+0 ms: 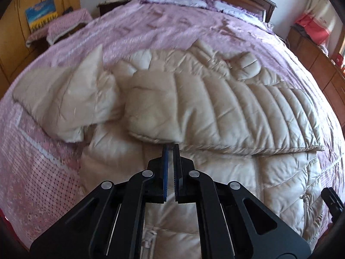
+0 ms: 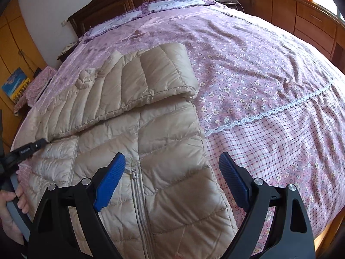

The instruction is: Fold large clothes

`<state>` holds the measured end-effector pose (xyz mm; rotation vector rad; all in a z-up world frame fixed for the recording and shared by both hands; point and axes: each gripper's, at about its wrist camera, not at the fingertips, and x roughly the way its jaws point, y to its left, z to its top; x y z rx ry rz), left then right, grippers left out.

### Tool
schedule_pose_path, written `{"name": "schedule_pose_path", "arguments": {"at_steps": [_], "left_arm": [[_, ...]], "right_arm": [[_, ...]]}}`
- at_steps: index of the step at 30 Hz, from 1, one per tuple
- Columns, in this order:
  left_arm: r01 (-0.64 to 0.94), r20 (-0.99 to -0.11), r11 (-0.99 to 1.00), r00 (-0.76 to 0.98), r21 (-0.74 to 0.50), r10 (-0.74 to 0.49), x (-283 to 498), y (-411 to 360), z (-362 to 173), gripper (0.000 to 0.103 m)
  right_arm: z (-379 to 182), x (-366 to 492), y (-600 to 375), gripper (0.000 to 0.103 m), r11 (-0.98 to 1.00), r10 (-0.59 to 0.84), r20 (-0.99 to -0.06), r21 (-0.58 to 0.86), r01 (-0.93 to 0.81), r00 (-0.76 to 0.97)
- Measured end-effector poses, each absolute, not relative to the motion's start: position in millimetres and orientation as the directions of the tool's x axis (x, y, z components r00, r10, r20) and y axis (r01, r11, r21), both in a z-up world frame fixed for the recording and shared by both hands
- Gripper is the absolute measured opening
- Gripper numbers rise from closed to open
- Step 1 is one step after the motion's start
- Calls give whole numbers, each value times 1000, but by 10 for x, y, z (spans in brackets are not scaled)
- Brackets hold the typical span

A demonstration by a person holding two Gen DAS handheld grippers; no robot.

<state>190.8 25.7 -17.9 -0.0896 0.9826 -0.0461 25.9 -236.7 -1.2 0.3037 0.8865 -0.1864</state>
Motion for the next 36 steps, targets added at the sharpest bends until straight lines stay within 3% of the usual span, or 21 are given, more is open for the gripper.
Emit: {"name": "schedule_pose_path", "arguments": {"at_steps": [1,2,3,5,8,22,23,24,25,27,36], "left_arm": [[5,-829,993,550,-116,-100,1905,291,-185,6],[8,-827,992,550,-129,-112,1894,323,-187,20],[7,-823,990,555,-138,-119,1873,351,-180,42],[9,-794,988,594,-154,-129,1820,428,-88,66],[33,-751,989,647,-147,-133,1812,519,78,69],[45,-807,984,567,-170,-165,2500,577,-135,68],[35,-817,987,556,-158,-151,2549,557,-185,58],[29,-826,988,546,-149,-140,2578,548,-218,35],[23,-835,991,537,-131,-122,2619,536,-243,24],[19,-826,995,557,-95,-89,2649,536,-205,13],[-16,-831,1000,556,-13,-1,2725,651,-233,11]], "right_arm": [[-1,275,-2368,86,943,-35,-783,180,280,620],[6,291,-2371,86,945,-31,-784,180,275,620],[19,318,-2383,86,946,-24,-785,182,267,619],[60,384,-2428,86,948,-14,-784,187,257,621],[135,475,-2521,86,949,-18,-775,186,255,632],[124,1259,-3114,86,924,30,-778,261,279,627],[96,1323,-3153,86,919,31,-782,268,291,622],[80,1356,-3171,87,915,34,-785,274,297,619],[68,1390,-3187,87,911,40,-785,283,299,618],[68,1448,-3186,87,912,47,-783,287,292,621],[-119,1814,-3228,87,863,180,-764,425,273,620]]}}
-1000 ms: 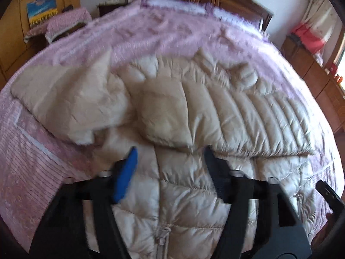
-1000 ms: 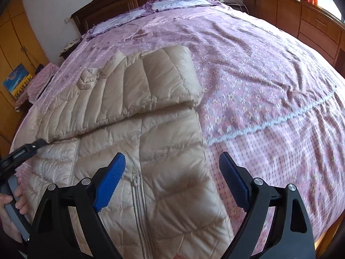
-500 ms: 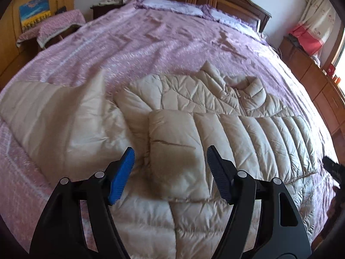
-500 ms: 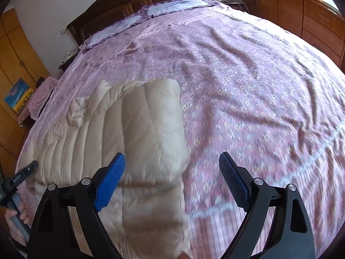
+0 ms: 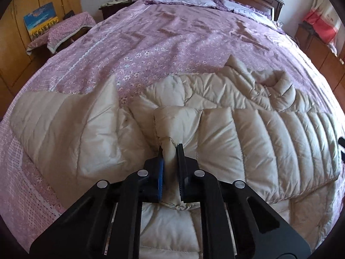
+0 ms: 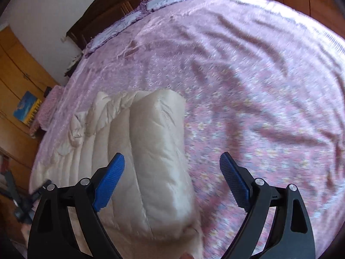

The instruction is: Fold large clothes

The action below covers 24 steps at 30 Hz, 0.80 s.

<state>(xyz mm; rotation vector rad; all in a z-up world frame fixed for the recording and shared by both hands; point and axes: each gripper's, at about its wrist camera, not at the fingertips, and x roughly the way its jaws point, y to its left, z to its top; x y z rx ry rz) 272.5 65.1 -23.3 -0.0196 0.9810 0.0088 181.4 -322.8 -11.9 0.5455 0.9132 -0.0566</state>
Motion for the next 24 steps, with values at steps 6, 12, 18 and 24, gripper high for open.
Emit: {"name": "schedule_pose_path", "arguments": {"at_steps": [6,12,18,24], "left_arm": [[-15,-844,1000,536,-6,3,2714,733,-321,12],[28,-839,999,545,23,4,2703,623,-311,13],[17,-859,1000,512,27,14,2790,626,-471,23],[11,-859,999,512,38,27,2819,598,-532,25]], "right_arm": [[-244,1904,-3209,44,831,270,-729,506,230,628],[97,1671,-2942,15,914,74,-696,334,231,714],[-268,1883,-2910,18,930,-17,-780,218,297,626],[-441,1891,-3011,47,911,-33,-796,225,345,604]]}}
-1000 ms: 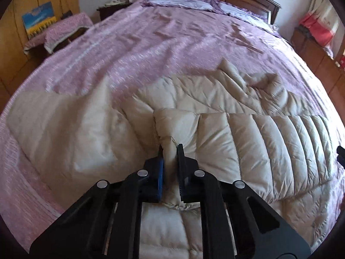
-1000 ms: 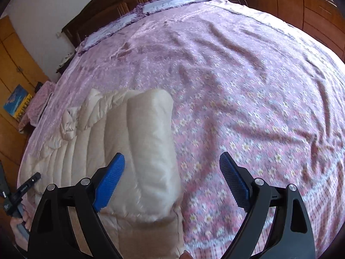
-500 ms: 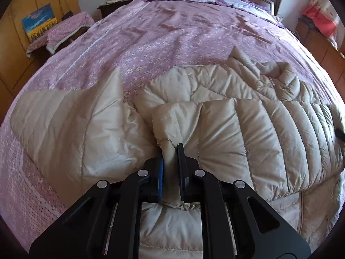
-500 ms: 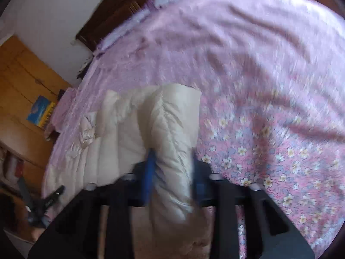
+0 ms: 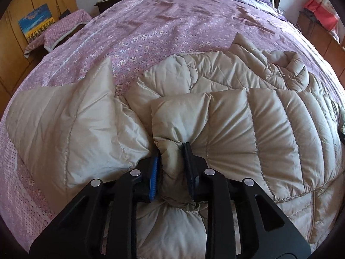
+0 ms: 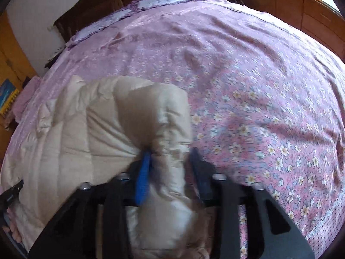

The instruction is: Fold large clothes

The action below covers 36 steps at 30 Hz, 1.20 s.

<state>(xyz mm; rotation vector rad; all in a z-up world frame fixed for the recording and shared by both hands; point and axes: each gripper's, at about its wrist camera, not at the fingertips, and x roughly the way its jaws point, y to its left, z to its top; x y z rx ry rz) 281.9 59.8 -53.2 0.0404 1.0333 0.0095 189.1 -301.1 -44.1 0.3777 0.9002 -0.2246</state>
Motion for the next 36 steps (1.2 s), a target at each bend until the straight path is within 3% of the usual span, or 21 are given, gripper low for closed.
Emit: {"name": "schedule_pose_path", "arguments": {"at_steps": [5,9,12,19,30,36], "left_arm": [[10,-848,999,529,39,27,2733,603,-418,33],[9,-840,1000,542,13,6,2586,665,-268,60],[13,-830,1000,558,0,-7,2454,719,-164,70],[-36,-818,999,575,-35,-8,2198,1076,0,72],[-244,-817,970,558,8,147,2183,2054,-40,74],[-361,-825,931,544,-63,155,2239,2620,-161,75]], "right_arm": [[-294,1771,-3046,63,916,-55,-788,205,345,613],[-97,1580,-3045,69,915,-56,-766,217,340,640],[34,1412,-2975,76,919,-73,-753,204,337,654],[146,1018,-2664,85,932,-66,-748,190,308,660],[130,647,-2025,87,963,6,-750,183,199,662],[117,559,-1888,87,973,-23,-765,130,190,643]]}}
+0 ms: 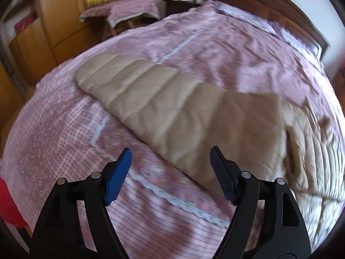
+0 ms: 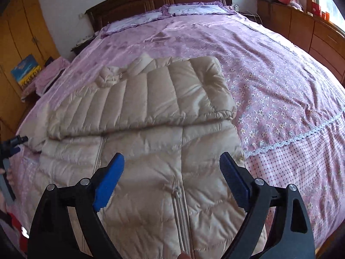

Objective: Fold large clothes
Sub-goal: 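Reach the left tool to the other sleeve and close on it, then lift the sleeve with the left tool and lay it across the jacket body, release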

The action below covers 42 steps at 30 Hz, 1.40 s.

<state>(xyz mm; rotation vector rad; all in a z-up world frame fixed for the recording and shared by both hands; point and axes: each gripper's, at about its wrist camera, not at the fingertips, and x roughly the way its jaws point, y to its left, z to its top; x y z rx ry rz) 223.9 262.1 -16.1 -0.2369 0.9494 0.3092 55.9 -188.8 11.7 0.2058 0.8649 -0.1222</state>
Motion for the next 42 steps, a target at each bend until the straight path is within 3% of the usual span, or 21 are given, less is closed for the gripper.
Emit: {"name": "schedule_pose_path", "arguments": {"at_steps": [13,18,27,29,35,40,42], "left_arm": [[-456,-860,886,482,-83,168,2642,3100,-531,76],[-467,-853,871,508,-153,122,2680,3223,-678,81],[-437,-849,897,495,-59,185,2804,3116,-728,81],[-433,-847,900,497,-53,189,2783,3103,-708,76],[-405,-838,914,510,-37,192,2778,3018,-637,45],[-397,-827,913,542,-92,152,2648,3025,-517,10],[-387,-812,914,567,-119,134,2548,3023,-441,7]], "right_arm": [[28,444,-1926,87,956,-39,-795,147,254,606],[39,406,-1964,87,952,-56,-799,137,273,598],[-39,374,-2045,87,941,-73,-820,132,311,568],[-49,371,-2040,87,942,-81,-822,121,312,564],[-60,367,-2065,87,941,-78,-823,126,314,563],[-62,348,-2066,87,940,-74,-823,130,314,564],[-52,339,-2076,87,940,-73,-820,132,313,567]]}}
